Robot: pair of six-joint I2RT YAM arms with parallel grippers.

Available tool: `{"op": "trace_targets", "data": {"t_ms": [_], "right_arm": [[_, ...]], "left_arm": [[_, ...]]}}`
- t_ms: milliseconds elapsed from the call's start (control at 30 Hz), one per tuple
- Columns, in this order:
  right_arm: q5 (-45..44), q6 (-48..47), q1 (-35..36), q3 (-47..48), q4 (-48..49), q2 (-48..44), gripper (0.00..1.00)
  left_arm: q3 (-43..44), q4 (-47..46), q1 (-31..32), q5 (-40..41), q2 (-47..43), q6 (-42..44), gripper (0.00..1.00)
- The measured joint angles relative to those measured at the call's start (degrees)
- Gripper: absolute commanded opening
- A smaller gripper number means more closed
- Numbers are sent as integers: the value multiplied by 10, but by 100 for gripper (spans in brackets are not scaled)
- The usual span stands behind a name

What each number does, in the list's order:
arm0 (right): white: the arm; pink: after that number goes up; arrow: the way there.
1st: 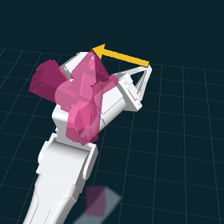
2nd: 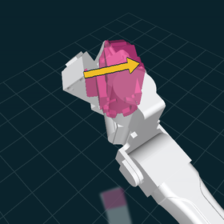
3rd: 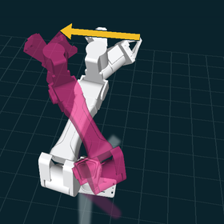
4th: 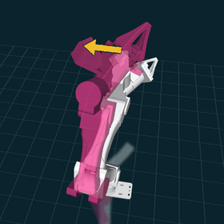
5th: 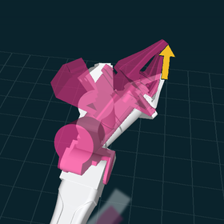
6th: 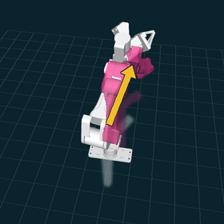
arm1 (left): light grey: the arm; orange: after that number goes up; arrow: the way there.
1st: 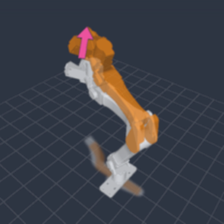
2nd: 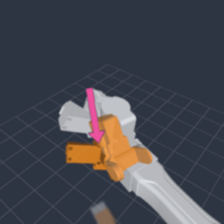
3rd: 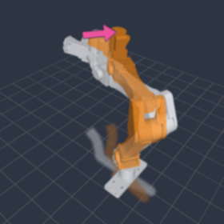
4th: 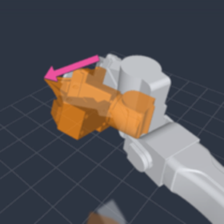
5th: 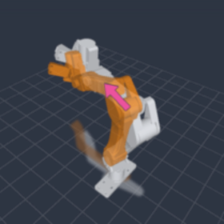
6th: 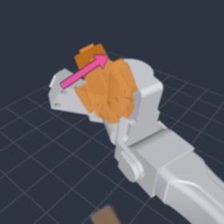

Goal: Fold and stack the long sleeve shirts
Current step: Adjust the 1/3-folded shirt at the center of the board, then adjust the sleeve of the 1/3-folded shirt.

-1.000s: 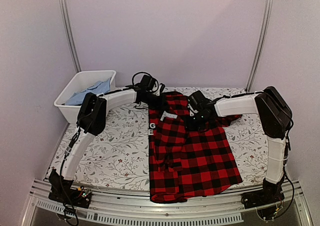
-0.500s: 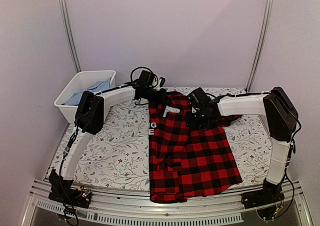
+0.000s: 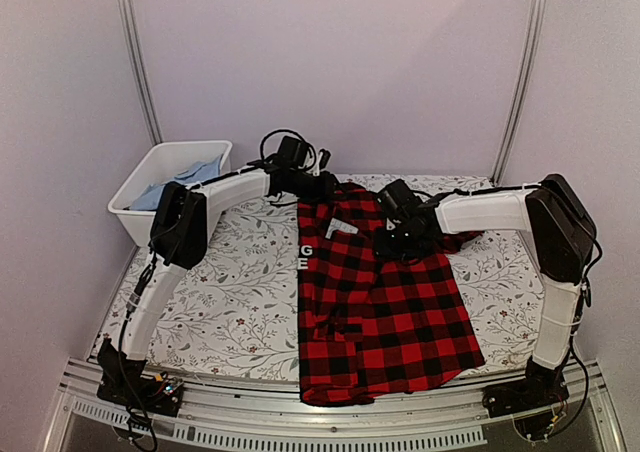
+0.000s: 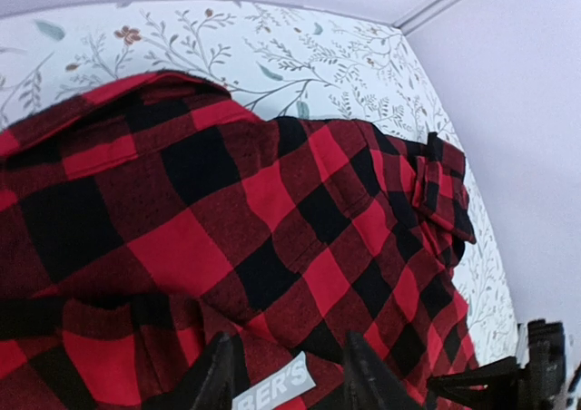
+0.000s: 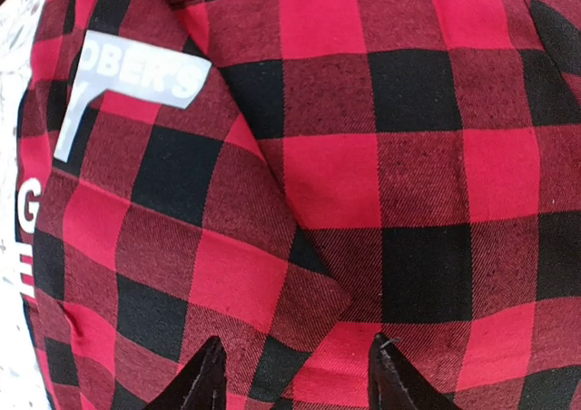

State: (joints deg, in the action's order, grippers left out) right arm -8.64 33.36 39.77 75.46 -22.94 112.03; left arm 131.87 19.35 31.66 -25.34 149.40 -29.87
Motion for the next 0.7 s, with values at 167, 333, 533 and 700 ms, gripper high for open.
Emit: {"op": "trace_targets", "data": {"t_ms": [167, 333, 533, 700], "right_arm": [[0, -12, 3, -7, -7, -11, 57], [-1, -19, 35, -35, -17, -66, 56], [-1, -9, 133, -64, -23, -96, 46], [3, 33, 196, -97, -37, -97, 42]], "left_arm": [[-11, 10, -2, 10, -5, 9, 52], [-176, 10, -1, 31, -102, 12, 51], [-427, -14, 12, 67, -300, 1, 44], [-586, -48, 65, 96, -431, -28, 37]]}}
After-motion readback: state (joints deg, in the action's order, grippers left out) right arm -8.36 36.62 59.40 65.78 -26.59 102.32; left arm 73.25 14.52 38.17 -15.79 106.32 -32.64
